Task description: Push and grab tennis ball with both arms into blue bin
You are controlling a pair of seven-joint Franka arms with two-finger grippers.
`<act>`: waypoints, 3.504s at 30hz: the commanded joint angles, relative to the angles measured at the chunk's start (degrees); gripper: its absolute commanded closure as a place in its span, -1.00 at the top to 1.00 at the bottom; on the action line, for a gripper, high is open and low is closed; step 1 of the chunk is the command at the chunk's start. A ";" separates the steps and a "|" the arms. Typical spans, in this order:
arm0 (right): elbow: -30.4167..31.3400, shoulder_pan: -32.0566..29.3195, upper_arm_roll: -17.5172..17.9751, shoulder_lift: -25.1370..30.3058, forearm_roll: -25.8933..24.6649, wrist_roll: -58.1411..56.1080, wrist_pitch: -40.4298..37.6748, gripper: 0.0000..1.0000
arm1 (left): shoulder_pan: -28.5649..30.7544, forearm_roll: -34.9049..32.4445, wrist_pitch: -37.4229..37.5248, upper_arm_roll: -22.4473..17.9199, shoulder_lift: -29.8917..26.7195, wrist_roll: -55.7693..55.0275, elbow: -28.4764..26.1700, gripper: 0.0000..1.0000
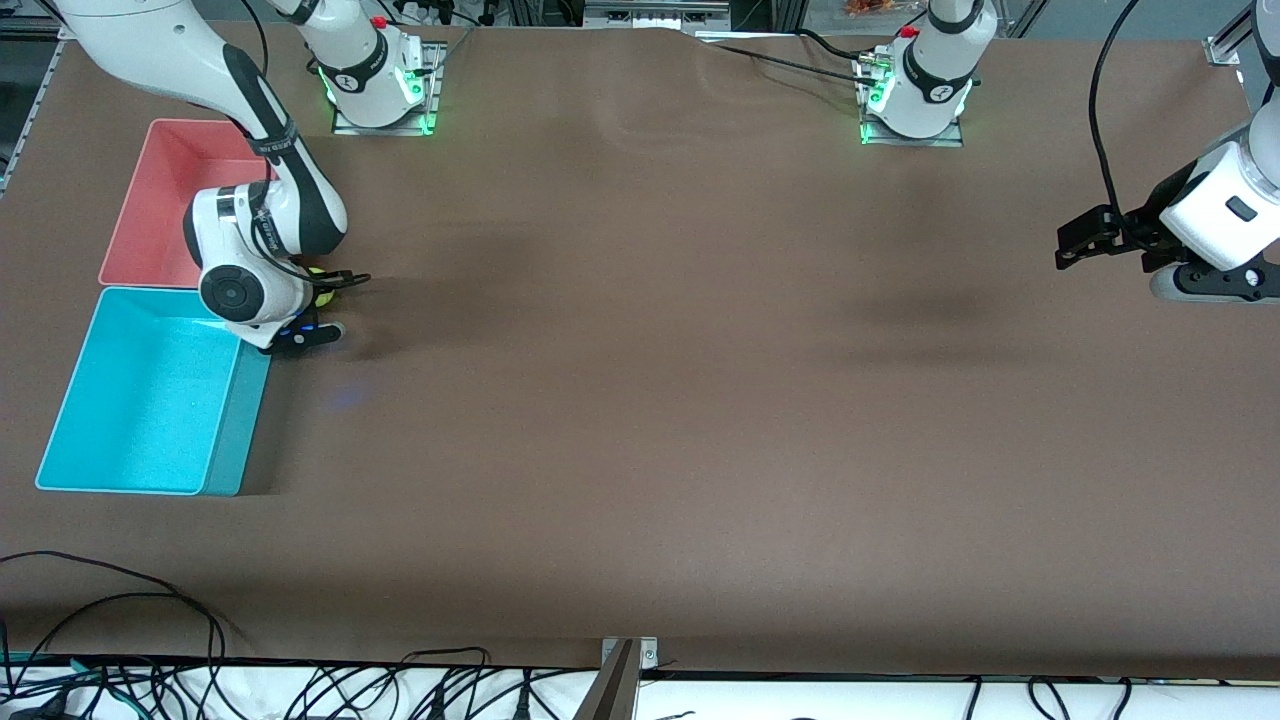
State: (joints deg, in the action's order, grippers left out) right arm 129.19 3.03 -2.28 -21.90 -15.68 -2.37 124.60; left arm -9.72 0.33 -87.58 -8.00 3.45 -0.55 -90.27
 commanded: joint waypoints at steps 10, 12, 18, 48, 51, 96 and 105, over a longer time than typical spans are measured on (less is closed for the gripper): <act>-4.55 -0.13 0.35 1.24 -1.37 -0.79 -8.04 -0.40 | -0.04 -1.30 0.39 0.18 -0.81 0.73 -0.61 1.00; -7.01 -0.13 0.52 1.24 -1.28 -1.14 -11.30 -0.39 | -0.04 -1.30 0.39 0.09 -0.81 0.73 -0.52 1.00; -16.85 -0.04 2.81 1.07 -0.84 -3.25 -23.60 -0.39 | -0.04 -1.30 0.39 0.18 -0.72 0.73 -0.52 1.00; -31.11 -9.00 -0.89 -4.38 -3.57 -24.34 -22.21 -0.37 | -0.04 -1.38 0.39 0.18 -0.63 0.73 -0.43 1.00; -31.11 -9.80 -0.89 -5.52 -2.43 -24.43 -22.12 -0.37 | -0.04 -1.38 0.39 0.18 -0.63 0.73 -0.43 1.00; -30.93 -17.62 -0.62 -14.23 5.14 -34.19 -14.91 1.00 | -0.13 -1.30 0.39 0.18 -0.63 0.73 -0.43 1.00; -31.63 -17.36 -0.45 -11.95 5.05 -34.28 -17.37 1.00 | -0.13 -1.38 0.39 0.18 -0.63 0.73 -0.43 1.00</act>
State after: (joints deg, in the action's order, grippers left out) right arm 98.23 -13.92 -3.34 -36.08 -11.47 -35.24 109.76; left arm -9.71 0.31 -87.58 -7.99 3.45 -0.55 -90.27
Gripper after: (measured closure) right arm 0.000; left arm 0.000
